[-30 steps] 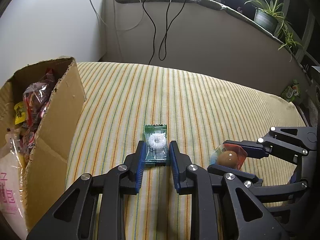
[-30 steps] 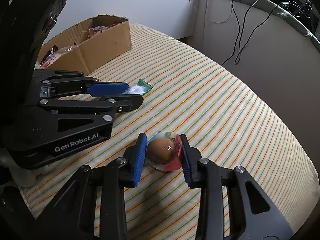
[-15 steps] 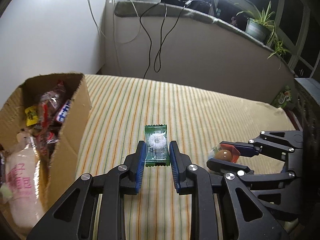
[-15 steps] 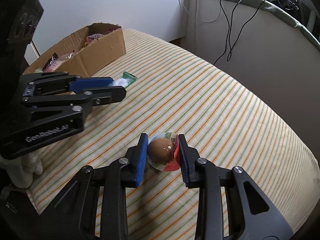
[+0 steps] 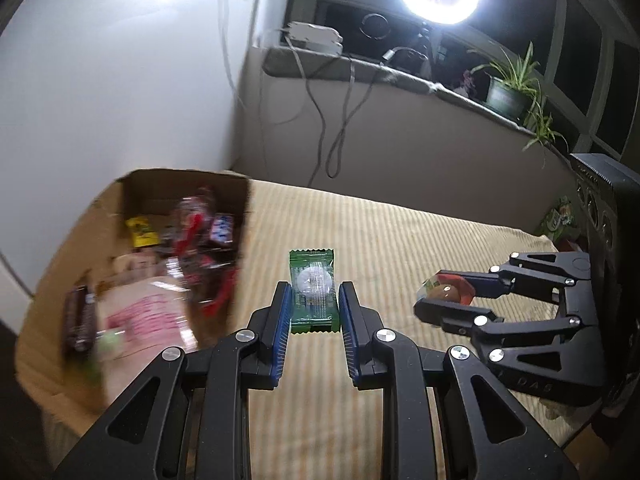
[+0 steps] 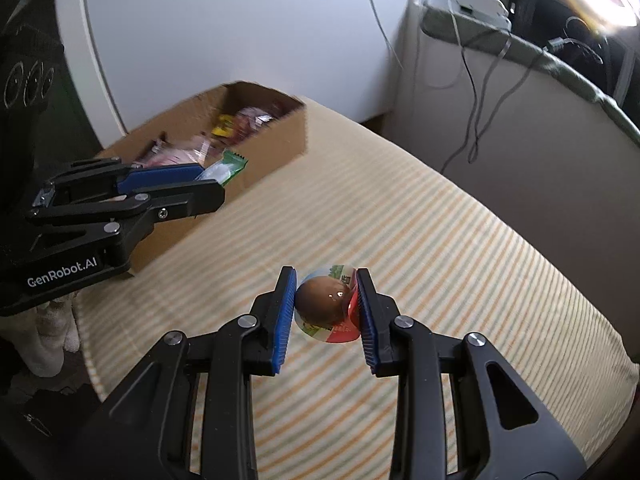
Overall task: Organize snacks
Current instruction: 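Carry the chocolate egg and green mint over the box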
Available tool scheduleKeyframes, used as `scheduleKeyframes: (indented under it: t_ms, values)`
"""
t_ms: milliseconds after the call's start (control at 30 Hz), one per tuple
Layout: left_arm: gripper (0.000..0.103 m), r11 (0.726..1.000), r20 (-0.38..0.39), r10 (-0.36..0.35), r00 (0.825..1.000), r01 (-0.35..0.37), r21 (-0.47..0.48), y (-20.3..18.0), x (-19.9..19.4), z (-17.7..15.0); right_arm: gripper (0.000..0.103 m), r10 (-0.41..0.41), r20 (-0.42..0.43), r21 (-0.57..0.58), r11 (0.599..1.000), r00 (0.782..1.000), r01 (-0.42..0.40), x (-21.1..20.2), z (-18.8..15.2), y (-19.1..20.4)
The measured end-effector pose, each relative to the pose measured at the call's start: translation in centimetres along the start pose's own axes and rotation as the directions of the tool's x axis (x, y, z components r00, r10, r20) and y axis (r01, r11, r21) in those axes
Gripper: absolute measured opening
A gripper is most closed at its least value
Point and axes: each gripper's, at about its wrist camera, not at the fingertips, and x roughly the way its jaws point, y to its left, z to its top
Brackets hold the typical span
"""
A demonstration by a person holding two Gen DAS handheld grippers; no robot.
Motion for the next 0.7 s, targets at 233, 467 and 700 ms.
scheduleKeyframes:
  t_ms: [233, 467, 700]
  values:
    - [0.022, 0.996, 0.025, 0.072, 0.997, -0.071, -0.047, 3.9, -2.5, -0.9, 0.031, 0.033, 0.028, -0.05, 0.998, 0.999, -0.032, -0.3, 1.8, 3.9]
    - [0.022, 0.986, 0.036, 0.14, 0.989, -0.136, -0.099, 8.1, -4.5, -2.1, 0.031, 0.073, 0.043, -0.091, 0.994, 0.996, -0.069, 0.8, 4.1, 7.2]
    - [0.022, 0.976, 0.031, 0.181, 0.983, -0.175, -0.128, 11.1, -5.4, -2.8, 0.031, 0.111, 0.043, -0.114, 0.988, 0.993, -0.105, 2.2, 6.0, 9.9]
